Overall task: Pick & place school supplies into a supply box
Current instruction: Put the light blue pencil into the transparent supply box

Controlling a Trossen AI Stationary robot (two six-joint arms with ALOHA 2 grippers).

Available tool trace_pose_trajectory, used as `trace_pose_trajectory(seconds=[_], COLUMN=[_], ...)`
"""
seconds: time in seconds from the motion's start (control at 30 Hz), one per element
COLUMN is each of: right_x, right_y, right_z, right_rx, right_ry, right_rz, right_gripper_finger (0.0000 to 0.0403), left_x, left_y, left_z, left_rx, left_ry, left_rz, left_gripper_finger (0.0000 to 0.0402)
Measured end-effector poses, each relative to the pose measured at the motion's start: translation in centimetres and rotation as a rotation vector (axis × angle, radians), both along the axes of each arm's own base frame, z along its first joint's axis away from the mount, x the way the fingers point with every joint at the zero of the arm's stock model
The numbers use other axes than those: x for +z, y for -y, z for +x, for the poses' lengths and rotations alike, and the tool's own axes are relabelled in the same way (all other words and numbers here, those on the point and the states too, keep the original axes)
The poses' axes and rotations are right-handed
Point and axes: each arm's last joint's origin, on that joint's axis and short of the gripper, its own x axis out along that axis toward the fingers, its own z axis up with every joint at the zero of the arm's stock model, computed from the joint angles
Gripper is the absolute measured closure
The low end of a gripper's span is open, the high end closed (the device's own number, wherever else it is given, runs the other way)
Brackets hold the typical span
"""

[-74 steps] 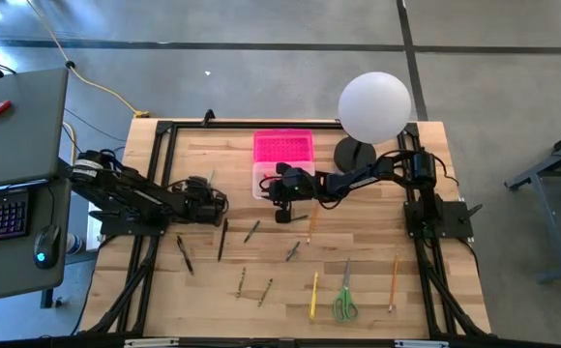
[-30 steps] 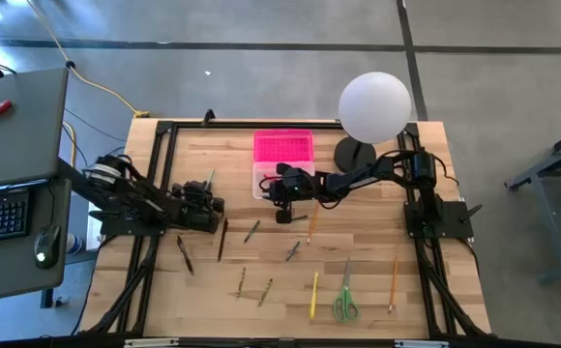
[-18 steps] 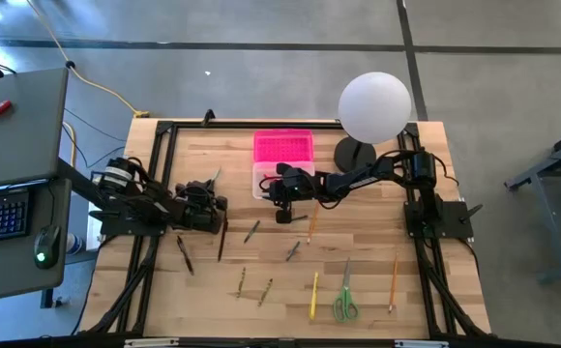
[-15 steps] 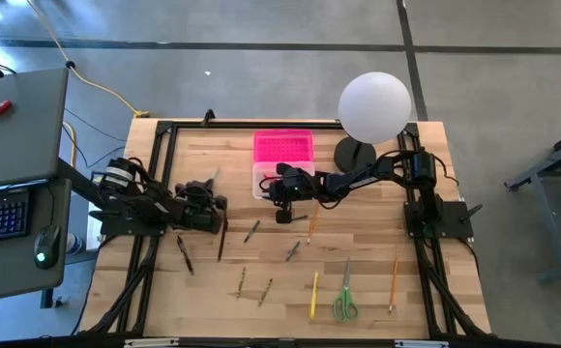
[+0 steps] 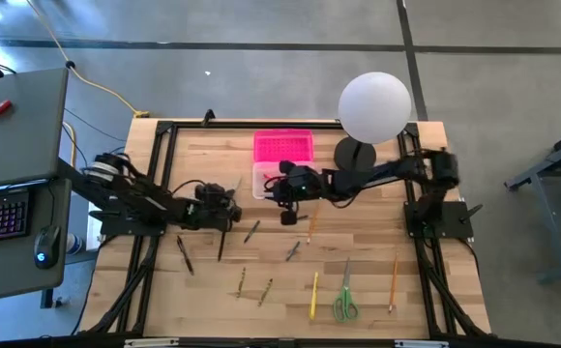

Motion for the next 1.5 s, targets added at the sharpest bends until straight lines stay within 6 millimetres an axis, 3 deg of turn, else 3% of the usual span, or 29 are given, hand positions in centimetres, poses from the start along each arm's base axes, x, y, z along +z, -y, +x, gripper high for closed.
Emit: trace_pose_trajectory(seconds=[0.23,0.4,0.67,0.83,0.97,1.2,1.5], right_x=[4.7,5.6,4.5,4.6,4.8,4.8,4.8], right_y=[-1.8,-3.0,-3.2,-2.8,-2.9,-2.9,-2.9], right_z=[-4.4,-6.5,-8.0,-7.9,-7.8,-7.8,-7.8], right_rx=[-0.06,-0.142,-0.166,-0.177,-0.172,-0.173,-0.173], right_ry=[-0.135,-0.112,-0.128,-0.099,-0.082,-0.082,-0.084], right_rz=[0.032,-0.005,-0.055,-0.05,-0.046,-0.047,-0.047], right_gripper_finger=[0.0344,0.0344,0.0344,0.0344,0.0344,0.0344,0.0344], left_x=[4.9,5.6,3.4,1.2,-0.6,-3.9,-4.9], left_y=[0.5,-0.7,-2.4,-2.3,-2.4,-2.6,-1.5], left_z=[3.2,3.9,2.9,3.5,3.9,3.4,2.9], left_rx=[-0.119,-0.089,0.057,0.055,0.088,0.237,0.244], left_ry=[0.012,-0.091,-0.183,-0.208,-0.219,-0.177,-0.154], left_rz=[0.131,0.103,-0.041,-0.069,-0.049,-0.006,0.037], left_gripper_finger=[0.0389,0.0384,0.0258,0.0214,0.0215,0.0253,0.0277])
